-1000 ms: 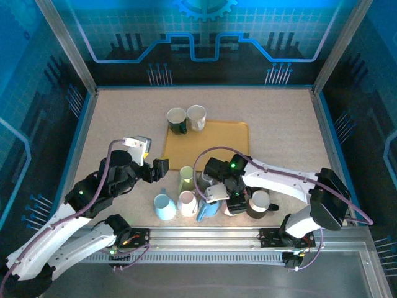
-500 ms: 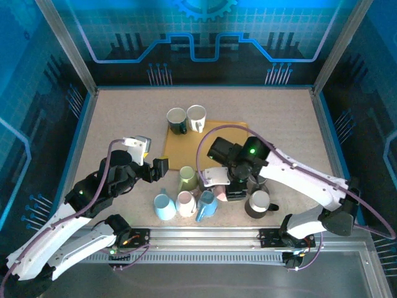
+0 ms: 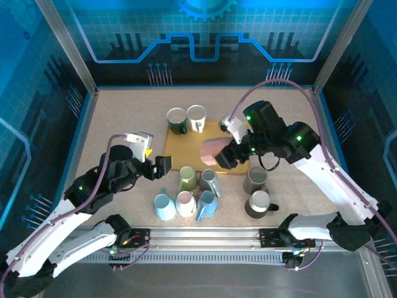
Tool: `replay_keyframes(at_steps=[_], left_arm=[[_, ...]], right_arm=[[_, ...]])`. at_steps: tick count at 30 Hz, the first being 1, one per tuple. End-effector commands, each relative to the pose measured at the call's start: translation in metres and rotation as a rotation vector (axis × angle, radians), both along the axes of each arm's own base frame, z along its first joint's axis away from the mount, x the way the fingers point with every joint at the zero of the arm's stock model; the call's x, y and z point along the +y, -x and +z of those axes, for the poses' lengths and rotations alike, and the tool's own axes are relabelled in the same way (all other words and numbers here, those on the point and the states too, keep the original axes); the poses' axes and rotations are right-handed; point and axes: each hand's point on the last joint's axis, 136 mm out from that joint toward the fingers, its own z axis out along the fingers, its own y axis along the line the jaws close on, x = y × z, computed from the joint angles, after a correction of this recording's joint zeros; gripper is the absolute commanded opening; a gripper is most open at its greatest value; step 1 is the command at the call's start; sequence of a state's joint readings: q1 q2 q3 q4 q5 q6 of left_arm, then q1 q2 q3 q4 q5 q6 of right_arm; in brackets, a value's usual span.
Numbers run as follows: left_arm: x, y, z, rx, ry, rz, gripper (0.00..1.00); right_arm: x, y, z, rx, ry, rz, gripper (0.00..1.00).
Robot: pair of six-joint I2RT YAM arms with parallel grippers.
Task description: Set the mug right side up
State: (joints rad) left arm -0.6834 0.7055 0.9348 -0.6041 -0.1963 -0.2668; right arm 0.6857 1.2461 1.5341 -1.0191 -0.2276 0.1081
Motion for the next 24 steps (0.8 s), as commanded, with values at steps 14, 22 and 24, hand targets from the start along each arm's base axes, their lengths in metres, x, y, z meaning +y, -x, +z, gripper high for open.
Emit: replay_keyframes(at_steps=[14,22,24], left_arm=[[-0.09,0.037,0.016,0.278,0.452,-0.446,0.85],[-0.098,0.037,0.017,0.29,0.533,-0.512,0.88],[-0.1,0.038,0.016,0.295,0.542,-0.527,0.89]], right_arm=[[-0.004,-0.038,0.074,0.341,-0.959,-0.16,0.21],[-0.006,-0.04,0.072,0.376,-1.039,-0.129,0.22],[-0.006,-0.041,0.069,0.397,-1.048,-0.127,0.22]])
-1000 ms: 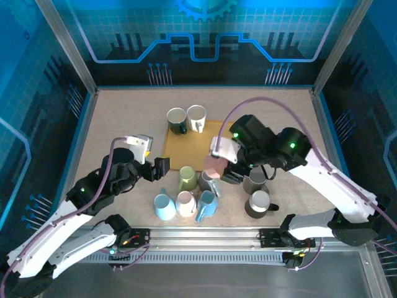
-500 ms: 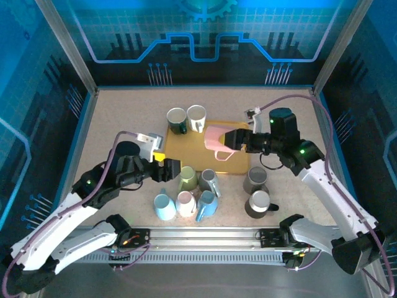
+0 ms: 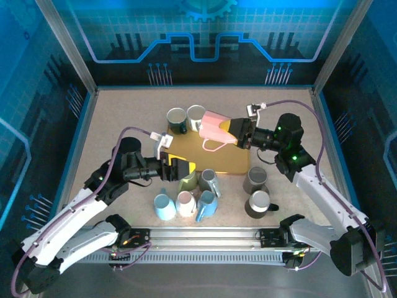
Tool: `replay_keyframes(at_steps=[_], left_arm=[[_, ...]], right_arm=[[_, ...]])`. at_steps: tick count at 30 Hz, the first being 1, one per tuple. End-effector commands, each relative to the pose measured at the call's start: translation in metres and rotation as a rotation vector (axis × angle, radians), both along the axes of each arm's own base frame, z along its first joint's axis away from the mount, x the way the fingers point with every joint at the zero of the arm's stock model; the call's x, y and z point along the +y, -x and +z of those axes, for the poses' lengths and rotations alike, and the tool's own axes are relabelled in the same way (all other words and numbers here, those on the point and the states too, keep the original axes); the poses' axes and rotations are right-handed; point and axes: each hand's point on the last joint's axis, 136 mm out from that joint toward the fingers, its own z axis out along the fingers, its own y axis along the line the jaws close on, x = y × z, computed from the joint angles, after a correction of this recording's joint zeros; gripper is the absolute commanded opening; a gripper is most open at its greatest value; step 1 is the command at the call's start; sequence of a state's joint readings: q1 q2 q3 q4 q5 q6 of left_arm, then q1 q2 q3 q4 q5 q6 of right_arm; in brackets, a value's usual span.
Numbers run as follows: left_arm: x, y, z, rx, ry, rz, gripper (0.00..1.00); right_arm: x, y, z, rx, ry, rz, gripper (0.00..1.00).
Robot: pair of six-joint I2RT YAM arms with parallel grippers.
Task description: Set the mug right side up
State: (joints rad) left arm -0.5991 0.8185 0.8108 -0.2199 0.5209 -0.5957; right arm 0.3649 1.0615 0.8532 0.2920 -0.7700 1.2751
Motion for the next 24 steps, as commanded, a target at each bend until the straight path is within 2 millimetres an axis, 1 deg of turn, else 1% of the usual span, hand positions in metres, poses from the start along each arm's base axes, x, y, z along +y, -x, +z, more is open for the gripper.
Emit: replay_keyframes(at_steps=[1,5,9,12,17,24], left_arm=[[-0.009,0.006,0.009,-0.005,0.07,-0.072,0.89],[-0.014,0.006,0.011,-0.016,0.104,-0.105,0.89],[-0.02,0.006,0.013,-0.049,0.127,-0.144,0.88],[-0.023,0.0,0.007,-0.057,0.123,-0.151,0.86],[-0.027,-0.014,0.005,-0.056,0.137,-0.141,0.83],[-0.033,-0.033,0.021,-0.072,0.191,-0.146,0.8]], right_arm=[[-0.002,0.009,0.035,-0.112,-0.104,0.042,0.22],[-0.001,0.007,0.031,-0.087,-0.143,0.052,0.22],[0.001,0.006,0.032,-0.069,-0.187,0.082,0.22],[0.002,0.007,0.034,-0.057,-0.208,0.098,0.22],[0.002,0.01,0.035,-0.058,-0.21,0.112,0.22],[0.003,0.021,0.042,-0.069,-0.234,0.159,0.23]])
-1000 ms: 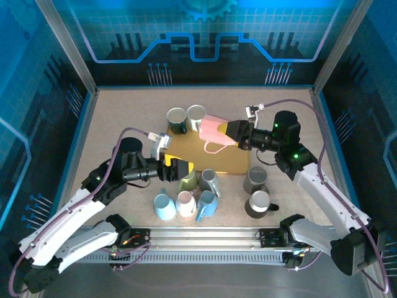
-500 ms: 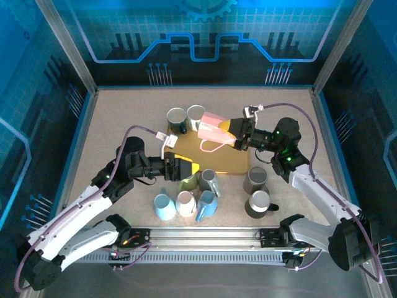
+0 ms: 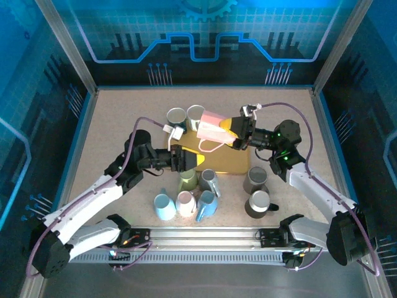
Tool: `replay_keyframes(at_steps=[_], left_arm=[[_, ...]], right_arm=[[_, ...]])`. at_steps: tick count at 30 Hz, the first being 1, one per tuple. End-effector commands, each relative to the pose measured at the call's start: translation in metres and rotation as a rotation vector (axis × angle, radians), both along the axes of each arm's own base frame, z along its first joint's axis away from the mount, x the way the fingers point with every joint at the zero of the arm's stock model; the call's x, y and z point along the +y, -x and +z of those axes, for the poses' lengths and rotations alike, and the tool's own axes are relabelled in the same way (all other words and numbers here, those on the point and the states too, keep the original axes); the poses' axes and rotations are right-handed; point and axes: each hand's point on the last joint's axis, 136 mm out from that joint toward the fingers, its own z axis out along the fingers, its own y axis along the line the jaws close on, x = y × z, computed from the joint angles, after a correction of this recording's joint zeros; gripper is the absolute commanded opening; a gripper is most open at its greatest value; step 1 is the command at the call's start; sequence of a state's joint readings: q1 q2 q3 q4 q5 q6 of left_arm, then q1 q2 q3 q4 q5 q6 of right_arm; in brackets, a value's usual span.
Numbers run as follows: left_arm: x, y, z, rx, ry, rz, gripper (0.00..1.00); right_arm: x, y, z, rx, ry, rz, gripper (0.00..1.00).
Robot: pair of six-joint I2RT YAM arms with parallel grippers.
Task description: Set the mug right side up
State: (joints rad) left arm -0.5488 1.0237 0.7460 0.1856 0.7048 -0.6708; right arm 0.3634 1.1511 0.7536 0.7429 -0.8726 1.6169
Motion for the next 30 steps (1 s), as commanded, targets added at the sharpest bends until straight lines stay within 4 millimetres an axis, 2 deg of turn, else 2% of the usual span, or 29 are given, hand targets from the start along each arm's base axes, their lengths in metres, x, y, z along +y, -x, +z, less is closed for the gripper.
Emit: replay_keyframes(at_steps=[1,7,12,15,21,30], left_arm=[[-0.004,-0.004,0.028,-0.057,0.072,-0.033,0.8],[-0.011,-0.003,0.044,-0.074,0.146,-0.094,0.7],[-0.009,0.009,0.054,-0.106,0.189,-0.137,0.66],[-0.006,0.013,0.055,-0.12,0.19,-0.134,0.66],[-0.004,0.014,0.055,-0.117,0.188,-0.124,0.73],[-0.002,0.009,0.058,-0.115,0.206,-0.106,0.73]], right_arm=[[-0.006,0.018,0.037,-0.153,-0.079,0.024,0.24],[-0.001,0.03,0.036,-0.169,-0.092,0.061,0.24],[0.0,0.032,0.032,-0.17,-0.089,0.063,0.24],[0.0,0.033,0.03,-0.179,-0.086,0.06,0.24],[0.001,0.034,0.023,-0.182,-0.073,0.066,0.24],[0.002,0.04,0.015,-0.209,-0.047,0.078,0.23]])
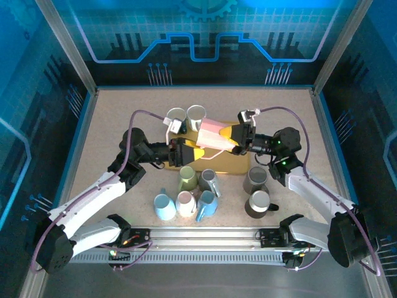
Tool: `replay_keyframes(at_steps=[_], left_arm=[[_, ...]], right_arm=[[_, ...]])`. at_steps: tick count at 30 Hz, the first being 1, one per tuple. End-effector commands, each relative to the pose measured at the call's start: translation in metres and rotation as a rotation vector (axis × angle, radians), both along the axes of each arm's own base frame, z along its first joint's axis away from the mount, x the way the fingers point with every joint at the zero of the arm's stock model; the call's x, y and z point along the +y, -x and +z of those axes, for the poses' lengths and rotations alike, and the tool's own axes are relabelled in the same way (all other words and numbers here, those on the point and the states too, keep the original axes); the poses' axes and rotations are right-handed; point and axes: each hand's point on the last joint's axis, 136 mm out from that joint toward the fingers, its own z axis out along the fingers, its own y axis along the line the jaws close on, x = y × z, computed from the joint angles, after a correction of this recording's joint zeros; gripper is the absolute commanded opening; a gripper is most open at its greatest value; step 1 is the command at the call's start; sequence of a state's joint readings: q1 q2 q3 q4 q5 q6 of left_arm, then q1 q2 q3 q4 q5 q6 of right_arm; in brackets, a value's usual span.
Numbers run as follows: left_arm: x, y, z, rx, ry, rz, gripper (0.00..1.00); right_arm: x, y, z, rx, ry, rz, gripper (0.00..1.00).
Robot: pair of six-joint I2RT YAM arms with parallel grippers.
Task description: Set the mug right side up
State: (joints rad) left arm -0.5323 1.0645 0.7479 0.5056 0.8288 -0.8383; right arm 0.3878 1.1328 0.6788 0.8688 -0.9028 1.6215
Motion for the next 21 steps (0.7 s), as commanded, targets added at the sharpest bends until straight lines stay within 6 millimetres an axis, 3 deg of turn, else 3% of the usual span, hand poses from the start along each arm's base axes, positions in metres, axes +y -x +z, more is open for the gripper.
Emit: replay_keyframes(at_steps=[1,11,21], left_arm=[[0.004,0.001,0.009,-0.041,0.031,0.001,0.73],[0.003,-0.002,0.015,-0.037,0.06,-0.006,0.64],[-0.003,-0.004,0.003,-0.021,0.043,0.003,0.55]], right_arm=[[-0.002,0.02,0.021,-0.145,-0.033,0.024,0.23],[0.0,0.027,0.027,-0.161,-0.063,0.044,0.23],[0.006,0.028,0.03,-0.138,-0.104,0.035,0.22]])
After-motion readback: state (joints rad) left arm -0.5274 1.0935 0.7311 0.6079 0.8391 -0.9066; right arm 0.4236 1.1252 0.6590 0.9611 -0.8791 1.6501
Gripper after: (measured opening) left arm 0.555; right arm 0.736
